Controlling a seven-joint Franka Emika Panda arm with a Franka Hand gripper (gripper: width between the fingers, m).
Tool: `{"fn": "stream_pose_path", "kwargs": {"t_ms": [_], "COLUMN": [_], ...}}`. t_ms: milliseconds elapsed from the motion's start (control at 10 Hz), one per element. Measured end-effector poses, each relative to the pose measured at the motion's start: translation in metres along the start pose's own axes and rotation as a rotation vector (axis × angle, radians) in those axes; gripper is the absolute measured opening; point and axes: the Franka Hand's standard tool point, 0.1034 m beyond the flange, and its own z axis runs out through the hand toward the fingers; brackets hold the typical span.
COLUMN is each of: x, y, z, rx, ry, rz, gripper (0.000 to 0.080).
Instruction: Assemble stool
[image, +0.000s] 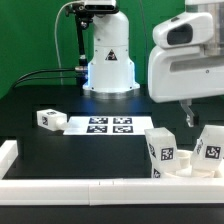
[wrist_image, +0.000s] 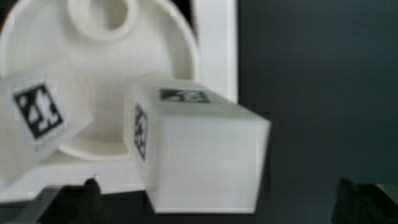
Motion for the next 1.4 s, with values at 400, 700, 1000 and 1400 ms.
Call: {"fn": "stream_pose_path", "kwargs": {"t_ms": [400,700,1000,1400], "x": [-0.001,-0.004,-0.004,-0.005], "y": [0.006,0.007,0.011,0.011], "z": [0.000,0.003,0.014,0.019], "rx": [-0.028,-0.079,-0.106,-0.102], "ry": [-0.008,-0.045,-0.106,-0.116], "rz": [-0.289,-0.752,-0.963,-1.044], "gripper": [0.0649,0.0649,0.0649,0.0622]}}
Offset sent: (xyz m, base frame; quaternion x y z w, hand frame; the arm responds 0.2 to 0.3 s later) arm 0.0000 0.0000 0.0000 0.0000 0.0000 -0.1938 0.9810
